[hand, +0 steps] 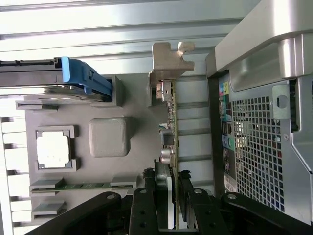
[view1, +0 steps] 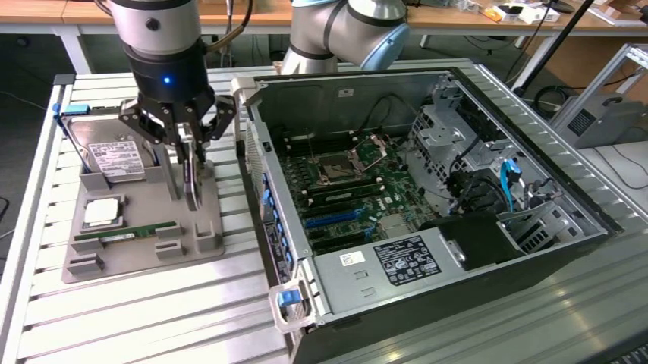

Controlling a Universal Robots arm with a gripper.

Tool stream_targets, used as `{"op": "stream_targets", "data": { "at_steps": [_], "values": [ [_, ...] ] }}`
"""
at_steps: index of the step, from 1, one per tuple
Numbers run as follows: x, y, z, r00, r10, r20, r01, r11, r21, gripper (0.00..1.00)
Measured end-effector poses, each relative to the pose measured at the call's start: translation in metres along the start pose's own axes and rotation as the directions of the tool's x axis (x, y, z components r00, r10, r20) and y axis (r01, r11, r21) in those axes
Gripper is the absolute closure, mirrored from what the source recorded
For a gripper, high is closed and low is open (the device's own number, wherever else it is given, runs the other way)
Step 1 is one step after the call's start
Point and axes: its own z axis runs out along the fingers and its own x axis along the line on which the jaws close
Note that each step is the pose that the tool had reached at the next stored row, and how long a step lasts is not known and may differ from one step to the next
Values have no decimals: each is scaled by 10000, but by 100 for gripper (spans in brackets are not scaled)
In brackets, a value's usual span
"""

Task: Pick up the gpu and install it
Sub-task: 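Pick up the gpu and move the gpu toward the slot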

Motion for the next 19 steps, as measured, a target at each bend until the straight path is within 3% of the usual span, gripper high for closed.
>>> {"op": "stream_targets", "data": {
  "at_steps": [19],
  "values": [
    [-2, 2, -71, 10000, 0, -1, 0, 10000, 1, 70]
  ]
}}
